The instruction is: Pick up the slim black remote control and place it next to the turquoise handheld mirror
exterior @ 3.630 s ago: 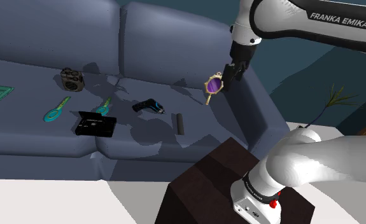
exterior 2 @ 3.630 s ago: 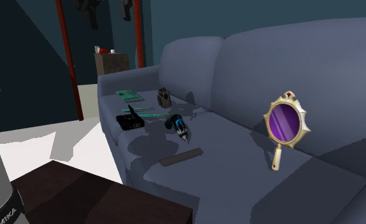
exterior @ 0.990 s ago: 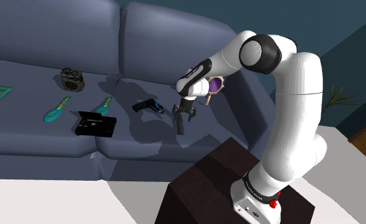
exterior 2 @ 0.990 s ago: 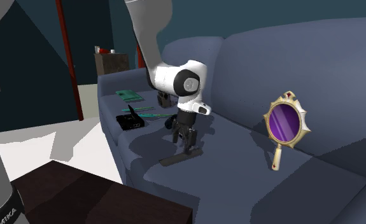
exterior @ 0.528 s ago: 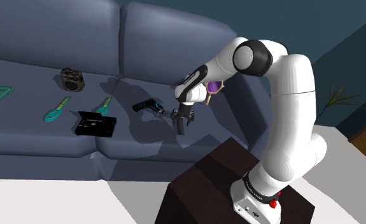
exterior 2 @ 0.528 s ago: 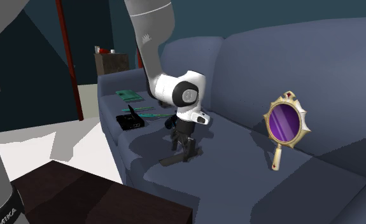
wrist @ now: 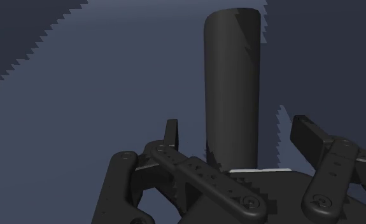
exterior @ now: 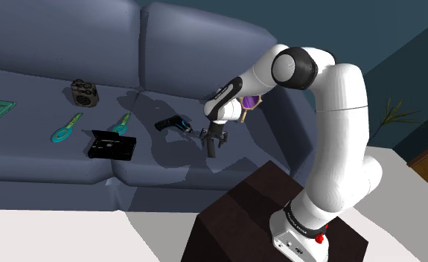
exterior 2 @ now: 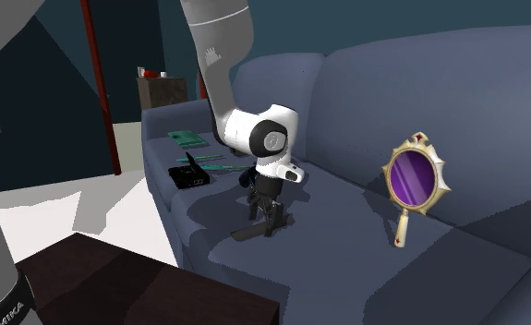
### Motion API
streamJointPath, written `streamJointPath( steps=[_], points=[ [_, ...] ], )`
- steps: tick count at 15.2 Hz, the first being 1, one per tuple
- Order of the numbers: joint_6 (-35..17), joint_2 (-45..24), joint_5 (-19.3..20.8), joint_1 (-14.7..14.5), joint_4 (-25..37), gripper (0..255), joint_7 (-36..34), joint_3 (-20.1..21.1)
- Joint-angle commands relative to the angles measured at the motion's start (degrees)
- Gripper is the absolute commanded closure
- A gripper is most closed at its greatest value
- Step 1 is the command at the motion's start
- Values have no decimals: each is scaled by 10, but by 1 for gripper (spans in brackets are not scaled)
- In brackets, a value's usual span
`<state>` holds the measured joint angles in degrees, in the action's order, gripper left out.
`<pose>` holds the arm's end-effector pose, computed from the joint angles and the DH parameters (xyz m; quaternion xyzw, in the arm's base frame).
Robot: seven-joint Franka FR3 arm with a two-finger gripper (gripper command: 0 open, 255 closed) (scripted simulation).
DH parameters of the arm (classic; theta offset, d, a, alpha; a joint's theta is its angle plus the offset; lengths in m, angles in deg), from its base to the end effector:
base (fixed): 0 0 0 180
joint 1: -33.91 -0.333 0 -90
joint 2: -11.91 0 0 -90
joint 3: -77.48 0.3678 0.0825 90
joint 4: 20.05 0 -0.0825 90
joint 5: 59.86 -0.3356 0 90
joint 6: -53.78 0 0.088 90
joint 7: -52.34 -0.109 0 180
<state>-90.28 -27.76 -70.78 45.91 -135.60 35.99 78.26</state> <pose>0.5676 -0.1144 0.1693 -0.9420 0.3168 0.0993 0.0482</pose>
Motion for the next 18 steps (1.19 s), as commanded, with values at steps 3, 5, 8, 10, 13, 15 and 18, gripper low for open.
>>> streamJointPath(
  steps=[3,5,8,10,13,15,18],
  points=[
    [0,0,0,0,0,255,0,0],
    [-1,1,0,0,-2,255,0,0],
    [0,-1,0,2,1,255,3,-1],
    [0,0,0,0,0,255,0,0],
    [14,22,1,-1,-8,255,-2,-2],
    [23,36,3,-2,-13,255,-4,-3],
    [38,58,4,-3,-20,255,-7,-4]
  ],
)
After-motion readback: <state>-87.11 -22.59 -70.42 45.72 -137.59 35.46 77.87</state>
